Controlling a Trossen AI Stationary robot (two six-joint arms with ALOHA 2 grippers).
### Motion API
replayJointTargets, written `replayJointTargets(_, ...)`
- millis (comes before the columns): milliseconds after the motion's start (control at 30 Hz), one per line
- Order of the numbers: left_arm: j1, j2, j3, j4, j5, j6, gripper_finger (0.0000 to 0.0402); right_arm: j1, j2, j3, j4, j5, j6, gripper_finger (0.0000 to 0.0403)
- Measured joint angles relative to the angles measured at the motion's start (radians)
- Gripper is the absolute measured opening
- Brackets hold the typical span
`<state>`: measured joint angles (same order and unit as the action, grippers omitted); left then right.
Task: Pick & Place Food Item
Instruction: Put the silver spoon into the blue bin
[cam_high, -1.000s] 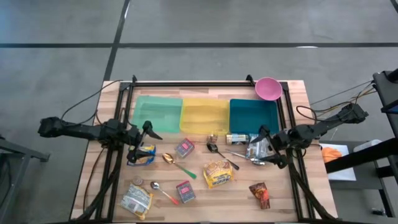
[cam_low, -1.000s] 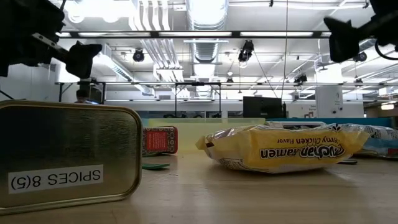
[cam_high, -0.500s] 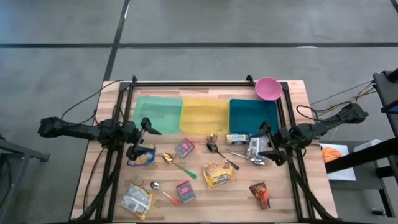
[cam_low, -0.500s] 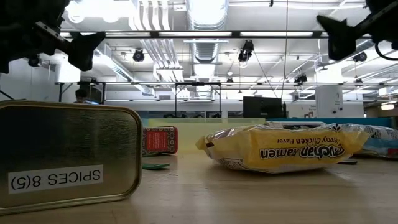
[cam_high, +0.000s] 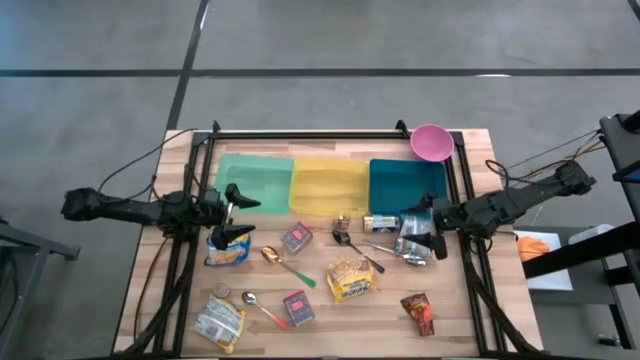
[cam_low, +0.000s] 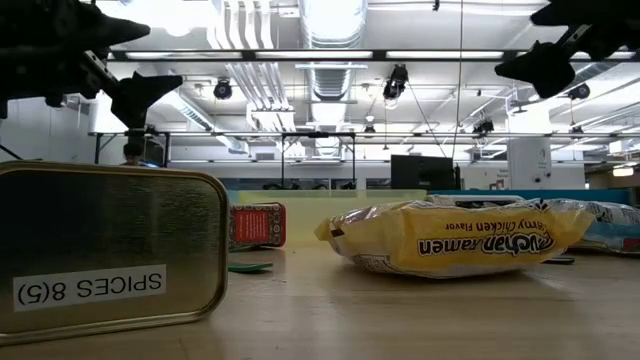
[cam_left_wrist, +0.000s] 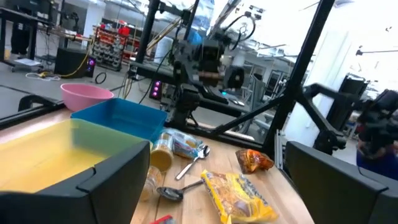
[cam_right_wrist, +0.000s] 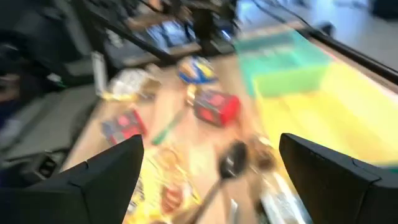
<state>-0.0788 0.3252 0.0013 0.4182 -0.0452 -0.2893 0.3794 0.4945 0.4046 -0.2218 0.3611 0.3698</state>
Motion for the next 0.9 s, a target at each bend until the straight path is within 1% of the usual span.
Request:
replayJointTargets(67,0.0,0.0,0.0,-0.006,0.0,-0.008,0.0381,-0.001,0.036,0.055,-0.091,0.01,0.042,0.0372)
replayJointTargets(133,0.0,0.0,0.0,-0.018,0.0,-0.015,0.0381,-0.001,0.08,0.093,-0.132,0.01,0.079,0.0372)
replayJointTargets(233,0.0,0.0,0.0,-0.035,0.0,-0.023,0.0381,0.0,0.151,0.128,-0.167,0.003,0.13,0.0372)
replayJointTargets(300,0.0,0.0,0.0,-0.051,0.0,-0.023,0.0381,0.0,0.207,0.145,-0.191,-0.024,0.16,0.0372)
replayJointTargets(367,0.0,0.0,0.0,-0.066,0.0,-0.023,0.0381,0.0,0.271,0.15,-0.202,-0.051,0.196,0.0372)
replayJointTargets(467,0.0,0.0,0.0,-0.068,0.0,-0.024,0.0381,0.0,0.366,0.158,-0.204,-0.058,0.229,0.0372)
replayJointTargets(700,0.0,0.0,0.015,-0.084,0.0,-0.003,0.0381,0.0,0.6,0.216,-0.223,-0.112,0.241,0.0372)
replayJointTargets(900,0.001,0.0,0.029,-0.082,0.0,0.028,0.0381,0.0,0.811,0.354,-0.4,-0.14,0.253,0.0372)
